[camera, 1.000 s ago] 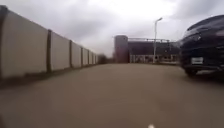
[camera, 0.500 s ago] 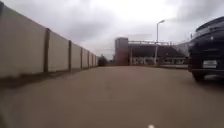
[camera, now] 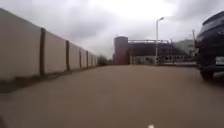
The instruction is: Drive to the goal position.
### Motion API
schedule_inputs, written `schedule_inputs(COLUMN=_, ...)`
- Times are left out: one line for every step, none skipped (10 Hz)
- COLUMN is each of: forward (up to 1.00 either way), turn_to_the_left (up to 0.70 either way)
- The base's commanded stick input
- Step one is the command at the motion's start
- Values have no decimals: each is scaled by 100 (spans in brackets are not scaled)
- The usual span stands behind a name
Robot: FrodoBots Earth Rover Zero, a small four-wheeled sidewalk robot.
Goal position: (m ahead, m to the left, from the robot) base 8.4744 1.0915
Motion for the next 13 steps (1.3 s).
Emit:
schedule_inputs(forward=70, turn_to_the_left=2)
schedule_inputs(forward=70, turn_to_the_left=1)
schedule_inputs(forward=70, turn_to_the_left=0)
schedule_inputs(forward=70, turn_to_the_left=0)
schedule_inputs(forward=70, turn_to_the_left=0)
schedule_inputs(forward=70, turn_to_the_left=0)
schedule_inputs(forward=70, turn_to_the_left=0)
schedule_inputs(forward=70, turn_to_the_left=0)
schedule_inputs(forward=70, turn_to_the_left=0)
schedule_inputs(forward=70, turn_to_the_left=0)
schedule_inputs(forward=70, turn_to_the_left=0)
schedule_inputs(forward=70, turn_to_the_left=0)
schedule_inputs(forward=70, turn_to_the_left=0)
